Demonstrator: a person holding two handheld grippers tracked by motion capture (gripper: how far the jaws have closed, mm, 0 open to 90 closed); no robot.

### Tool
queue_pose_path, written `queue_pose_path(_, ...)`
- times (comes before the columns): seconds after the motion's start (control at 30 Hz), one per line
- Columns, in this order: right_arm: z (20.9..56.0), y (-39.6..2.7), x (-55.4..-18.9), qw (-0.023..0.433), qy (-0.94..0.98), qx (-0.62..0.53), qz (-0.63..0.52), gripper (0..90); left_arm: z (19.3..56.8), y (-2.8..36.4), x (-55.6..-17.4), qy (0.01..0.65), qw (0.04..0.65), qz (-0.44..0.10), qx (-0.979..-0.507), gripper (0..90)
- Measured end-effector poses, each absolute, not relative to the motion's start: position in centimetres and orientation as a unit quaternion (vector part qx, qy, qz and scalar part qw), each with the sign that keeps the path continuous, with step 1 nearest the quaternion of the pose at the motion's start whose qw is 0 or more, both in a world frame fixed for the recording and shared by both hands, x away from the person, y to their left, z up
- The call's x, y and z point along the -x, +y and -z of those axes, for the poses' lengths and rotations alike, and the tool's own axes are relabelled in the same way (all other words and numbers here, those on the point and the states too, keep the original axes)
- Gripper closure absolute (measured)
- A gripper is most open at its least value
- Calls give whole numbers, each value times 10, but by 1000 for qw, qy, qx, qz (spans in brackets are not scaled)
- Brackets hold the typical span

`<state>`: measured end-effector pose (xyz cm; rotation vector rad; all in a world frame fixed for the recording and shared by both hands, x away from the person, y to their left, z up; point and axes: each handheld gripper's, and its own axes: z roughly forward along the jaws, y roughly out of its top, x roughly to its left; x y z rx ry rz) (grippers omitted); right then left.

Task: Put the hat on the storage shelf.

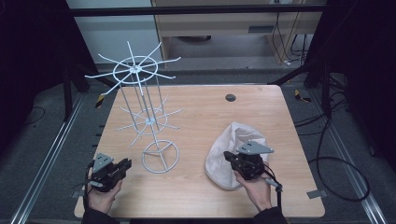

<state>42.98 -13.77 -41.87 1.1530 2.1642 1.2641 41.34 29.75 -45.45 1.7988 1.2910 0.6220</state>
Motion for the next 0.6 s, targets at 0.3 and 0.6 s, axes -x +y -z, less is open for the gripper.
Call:
queue_pose_path(0.3,439,-110,-458,191,777,-420,-429,900,454,300,-413,515,406,-246,-714,861)
queue_pose_path(0.6,454,-90,-473,192,795,-416,-398,900,454,301,-414,515,405,-247,-714,859)
